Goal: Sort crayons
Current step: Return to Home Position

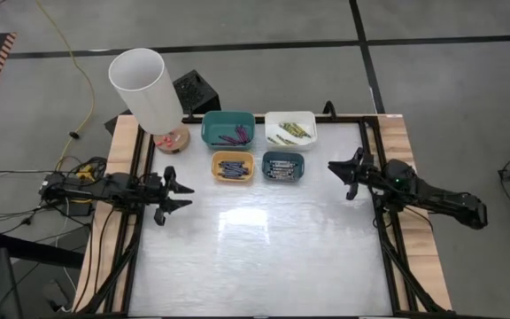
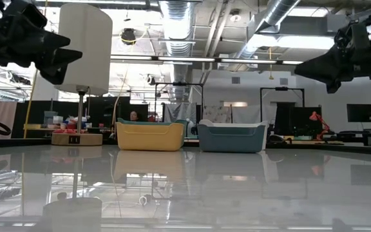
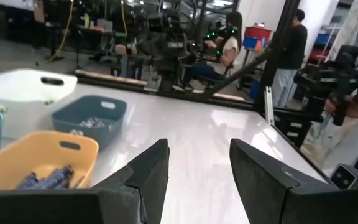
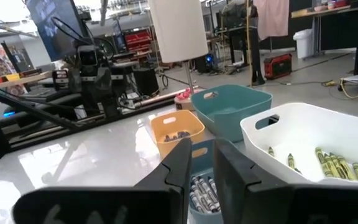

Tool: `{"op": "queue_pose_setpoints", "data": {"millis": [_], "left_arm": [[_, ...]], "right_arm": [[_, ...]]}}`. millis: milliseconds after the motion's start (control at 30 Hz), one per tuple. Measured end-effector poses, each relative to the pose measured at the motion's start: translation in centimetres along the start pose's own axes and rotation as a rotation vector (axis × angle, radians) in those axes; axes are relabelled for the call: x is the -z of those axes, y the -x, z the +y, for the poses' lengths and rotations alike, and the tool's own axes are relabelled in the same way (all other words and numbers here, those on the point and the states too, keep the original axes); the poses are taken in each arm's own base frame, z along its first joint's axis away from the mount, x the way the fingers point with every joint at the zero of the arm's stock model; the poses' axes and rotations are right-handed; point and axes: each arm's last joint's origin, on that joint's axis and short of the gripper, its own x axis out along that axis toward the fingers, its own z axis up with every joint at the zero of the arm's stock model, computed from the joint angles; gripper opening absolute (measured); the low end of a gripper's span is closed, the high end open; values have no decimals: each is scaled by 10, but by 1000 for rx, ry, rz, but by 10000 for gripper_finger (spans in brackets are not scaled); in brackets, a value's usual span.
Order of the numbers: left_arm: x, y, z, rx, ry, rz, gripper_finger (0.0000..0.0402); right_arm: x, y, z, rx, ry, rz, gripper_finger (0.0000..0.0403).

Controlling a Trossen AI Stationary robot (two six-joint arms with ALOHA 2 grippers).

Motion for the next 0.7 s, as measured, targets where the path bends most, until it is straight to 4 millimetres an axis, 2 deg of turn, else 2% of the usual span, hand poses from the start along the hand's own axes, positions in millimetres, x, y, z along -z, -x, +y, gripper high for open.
{"op": "queue_pose_setpoints", "data": {"millis": [100,267,500,700], "left_arm": [[-2,0,0,1,-25,-20,160],[-2,0,0,-13,-48,-21,160],[-5,0,-1,18,-40,-49,160],[-5,0,-2,44,-34,-54,160]], "right_arm": [[3,0,1,-28,-21,31,76],[5,1,7,-163,-220,103,76],[6,1,7,-134,-84,91,76],[6,0,5,-83,-79,84,76]]}}
